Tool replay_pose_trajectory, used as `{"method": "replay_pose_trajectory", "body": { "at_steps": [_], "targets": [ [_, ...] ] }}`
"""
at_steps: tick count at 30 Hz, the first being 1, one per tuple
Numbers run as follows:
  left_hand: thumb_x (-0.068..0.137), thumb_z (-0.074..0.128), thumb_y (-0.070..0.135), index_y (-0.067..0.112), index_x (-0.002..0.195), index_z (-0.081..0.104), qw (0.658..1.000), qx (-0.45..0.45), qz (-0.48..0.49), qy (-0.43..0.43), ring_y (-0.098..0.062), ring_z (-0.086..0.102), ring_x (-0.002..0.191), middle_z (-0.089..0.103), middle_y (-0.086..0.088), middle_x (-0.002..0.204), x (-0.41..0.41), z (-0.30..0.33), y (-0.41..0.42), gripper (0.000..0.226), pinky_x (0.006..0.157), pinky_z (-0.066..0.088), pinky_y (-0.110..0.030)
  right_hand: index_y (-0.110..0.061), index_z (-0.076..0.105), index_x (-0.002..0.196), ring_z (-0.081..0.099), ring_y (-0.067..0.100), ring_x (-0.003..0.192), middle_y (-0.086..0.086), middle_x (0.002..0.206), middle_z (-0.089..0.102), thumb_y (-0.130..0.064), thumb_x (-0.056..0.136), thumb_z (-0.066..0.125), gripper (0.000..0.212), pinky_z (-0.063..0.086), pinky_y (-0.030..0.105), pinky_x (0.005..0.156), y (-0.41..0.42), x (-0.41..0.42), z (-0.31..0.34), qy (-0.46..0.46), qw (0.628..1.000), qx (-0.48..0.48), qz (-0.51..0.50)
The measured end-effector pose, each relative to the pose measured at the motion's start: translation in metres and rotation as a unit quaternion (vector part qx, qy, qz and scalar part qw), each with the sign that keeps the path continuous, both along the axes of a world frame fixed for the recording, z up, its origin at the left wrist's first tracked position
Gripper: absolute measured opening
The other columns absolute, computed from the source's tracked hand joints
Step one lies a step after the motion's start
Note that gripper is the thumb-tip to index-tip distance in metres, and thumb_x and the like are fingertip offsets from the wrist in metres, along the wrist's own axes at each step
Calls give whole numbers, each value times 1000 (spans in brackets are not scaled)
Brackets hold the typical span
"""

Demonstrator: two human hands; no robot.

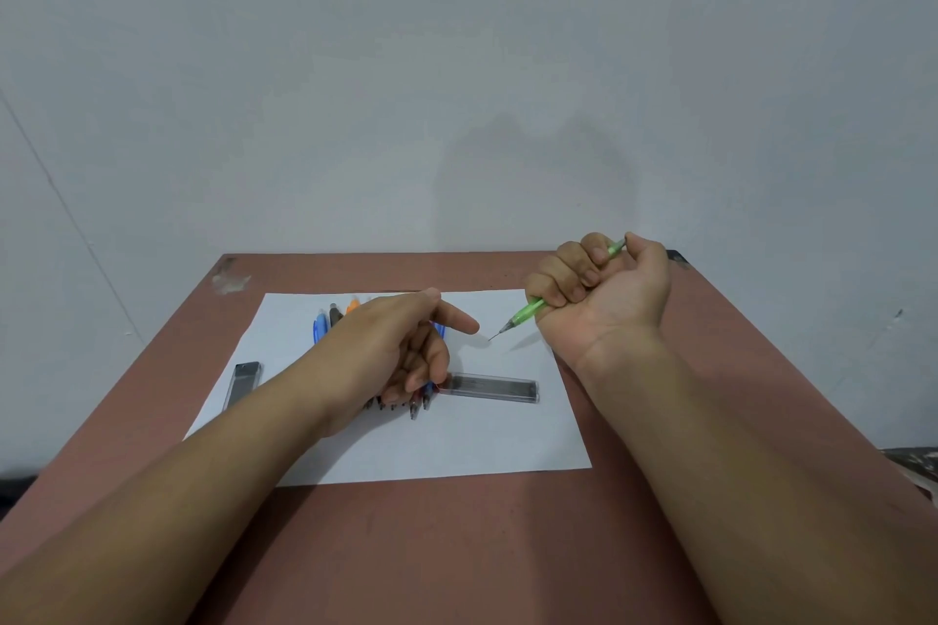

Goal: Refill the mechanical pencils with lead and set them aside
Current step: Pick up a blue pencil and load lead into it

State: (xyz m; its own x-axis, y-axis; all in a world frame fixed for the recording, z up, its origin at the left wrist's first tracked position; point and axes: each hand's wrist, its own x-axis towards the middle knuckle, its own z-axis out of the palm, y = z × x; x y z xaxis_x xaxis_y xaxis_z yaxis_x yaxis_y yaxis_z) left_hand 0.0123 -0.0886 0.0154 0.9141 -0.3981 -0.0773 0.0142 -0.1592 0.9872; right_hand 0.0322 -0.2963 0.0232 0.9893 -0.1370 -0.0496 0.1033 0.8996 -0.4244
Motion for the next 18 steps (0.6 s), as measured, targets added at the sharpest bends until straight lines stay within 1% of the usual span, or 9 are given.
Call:
{"method": "replay_pose_trajectory", "body": {
  "at_steps": [5,9,12,15,16,18],
  "targets": [
    [104,38,24,16,103,75,1000,22,-2,-19,-27,45,58,60,-12,66,0,0,0,38,43,31,-26,-18,30,60,12,14,46,-3,57,19,-35,90,31,34,14,25,49,-1,1,0,-2,1000,-1,2],
    [101,52,11,16,108,71,999,39,-8,-15,-21,50,56,57,-10,65,3,-3,-1,21,43,34,-23,-19,29,60,11,14,47,-4,57,19,-34,90,30,34,12,26,50,-1,0,1,1,1000,-3,0],
    [98,62,13,23,108,69,998,63,-9,-28,-24,53,65,59,-8,65,5,-6,-1,16,51,43,-27,-19,29,60,11,14,46,-4,56,19,-34,91,29,34,13,25,49,0,0,1,3,1000,0,0],
    [95,68,20,24,108,67,997,69,-10,-44,-25,55,66,63,-5,63,7,-8,-1,13,64,49,-38,-19,30,60,12,14,45,-4,56,19,-34,91,29,35,14,24,48,0,0,2,3,1000,7,1],
    [95,69,22,25,108,67,996,73,-13,-52,-25,56,66,64,-3,62,7,-9,-1,14,67,50,-41,-19,30,59,12,14,45,-4,56,19,-34,91,29,35,14,24,48,0,-1,2,3,1000,10,2],
    [93,71,25,25,109,66,995,77,-18,-66,-23,57,65,64,-1,61,7,-10,-1,16,69,51,-42,-19,30,59,13,14,45,-4,56,19,-34,91,29,36,14,24,48,1,-1,2,1,1000,15,4]
  ]
}}
